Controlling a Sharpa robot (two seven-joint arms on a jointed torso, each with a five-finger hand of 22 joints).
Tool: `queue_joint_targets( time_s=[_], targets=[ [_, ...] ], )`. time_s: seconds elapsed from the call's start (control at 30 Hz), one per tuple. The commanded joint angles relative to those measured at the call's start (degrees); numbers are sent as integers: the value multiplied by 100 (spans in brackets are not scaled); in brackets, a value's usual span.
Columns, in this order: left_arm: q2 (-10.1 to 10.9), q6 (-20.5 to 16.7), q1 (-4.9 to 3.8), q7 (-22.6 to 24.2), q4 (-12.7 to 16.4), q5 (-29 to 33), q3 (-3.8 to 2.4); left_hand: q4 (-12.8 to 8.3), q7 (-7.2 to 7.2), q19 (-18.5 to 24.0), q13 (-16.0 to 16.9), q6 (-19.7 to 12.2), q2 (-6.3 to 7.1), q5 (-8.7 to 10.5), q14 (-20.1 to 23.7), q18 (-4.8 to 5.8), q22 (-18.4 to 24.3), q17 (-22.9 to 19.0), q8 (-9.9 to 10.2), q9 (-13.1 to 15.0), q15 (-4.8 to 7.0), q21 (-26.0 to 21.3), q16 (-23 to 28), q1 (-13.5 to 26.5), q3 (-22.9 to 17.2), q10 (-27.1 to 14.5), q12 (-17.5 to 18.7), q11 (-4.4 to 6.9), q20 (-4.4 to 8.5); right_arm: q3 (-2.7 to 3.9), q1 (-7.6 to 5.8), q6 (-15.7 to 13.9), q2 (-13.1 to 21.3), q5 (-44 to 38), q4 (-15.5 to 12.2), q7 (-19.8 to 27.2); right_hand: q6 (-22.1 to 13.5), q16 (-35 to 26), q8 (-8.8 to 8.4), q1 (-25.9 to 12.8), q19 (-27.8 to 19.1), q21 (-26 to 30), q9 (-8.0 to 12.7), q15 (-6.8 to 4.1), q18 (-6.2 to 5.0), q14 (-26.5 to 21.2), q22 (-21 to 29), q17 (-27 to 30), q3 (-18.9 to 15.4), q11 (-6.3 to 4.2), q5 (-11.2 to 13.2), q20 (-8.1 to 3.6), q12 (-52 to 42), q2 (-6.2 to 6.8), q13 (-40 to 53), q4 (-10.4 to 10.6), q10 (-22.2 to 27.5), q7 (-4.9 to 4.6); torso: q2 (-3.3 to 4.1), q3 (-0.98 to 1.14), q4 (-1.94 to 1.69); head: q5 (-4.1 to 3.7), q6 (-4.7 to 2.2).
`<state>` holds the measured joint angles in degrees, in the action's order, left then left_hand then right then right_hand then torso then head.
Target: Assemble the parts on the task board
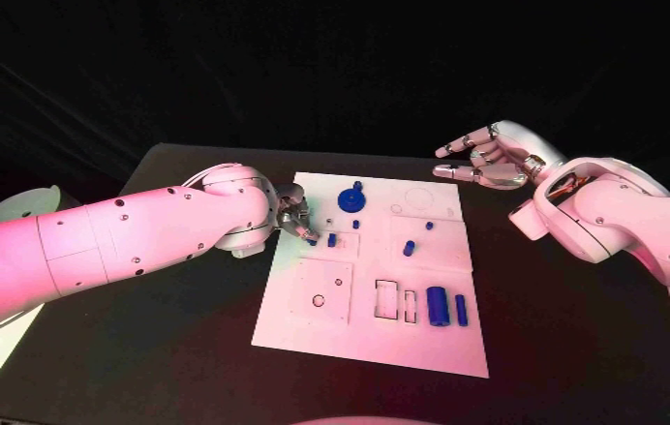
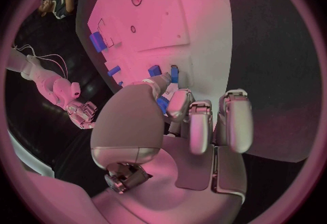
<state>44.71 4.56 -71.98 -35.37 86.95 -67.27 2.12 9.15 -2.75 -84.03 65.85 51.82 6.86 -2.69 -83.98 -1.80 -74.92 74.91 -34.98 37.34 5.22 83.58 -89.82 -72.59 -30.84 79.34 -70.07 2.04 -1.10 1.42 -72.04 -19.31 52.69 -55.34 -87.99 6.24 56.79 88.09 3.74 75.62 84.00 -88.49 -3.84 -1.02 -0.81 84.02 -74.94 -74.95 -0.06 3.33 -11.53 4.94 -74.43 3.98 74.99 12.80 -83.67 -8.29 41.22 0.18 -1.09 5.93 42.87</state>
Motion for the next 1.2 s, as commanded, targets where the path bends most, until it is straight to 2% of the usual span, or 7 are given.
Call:
queue_joint_targets(
  time_s=[0.03,0.8,1.2],
  targets=[
    [-15,249,8,-40,-23,-34,-2,-241,91,-315,-8,112,-20,-3,-602,-11,-774,1509,-30,9,4,3,-18,-61,-255,33,18,14,26,0,5,75,-2,-55,-7,12,26,-27,29,5,415,22,-9,15,1,498,-1183,-1070,-39,-4,-19,31,25,-41,591,2,47,6,-3,2,0,3,8],
    [-60,384,15,-48,-37,-20,-2,-236,95,-314,-12,122,-10,-2,-602,-11,-773,1509,-34,10,7,1,-18,-53,-245,32,22,19,29,-1,6,71,6,-55,-14,11,26,-27,30,13,417,20,-9,15,2,498,-1187,-1071,-44,-4,-19,30,23,-48,591,1,46,6,1,1,2,-17,30],
    [-138,580,15,-61,-116,45,-1,-127,124,-314,-26,195,18,4,-602,-8,-783,1509,-68,27,28,5,-18,83,-101,42,34,40,52,-1,6,72,13,-56,-23,9,27,-28,30,19,417,20,-9,14,2,498,-1187,-1069,-46,-5,-21,30,24,-58,590,1,47,7,-1,5,0,-25,51]
  ],
)
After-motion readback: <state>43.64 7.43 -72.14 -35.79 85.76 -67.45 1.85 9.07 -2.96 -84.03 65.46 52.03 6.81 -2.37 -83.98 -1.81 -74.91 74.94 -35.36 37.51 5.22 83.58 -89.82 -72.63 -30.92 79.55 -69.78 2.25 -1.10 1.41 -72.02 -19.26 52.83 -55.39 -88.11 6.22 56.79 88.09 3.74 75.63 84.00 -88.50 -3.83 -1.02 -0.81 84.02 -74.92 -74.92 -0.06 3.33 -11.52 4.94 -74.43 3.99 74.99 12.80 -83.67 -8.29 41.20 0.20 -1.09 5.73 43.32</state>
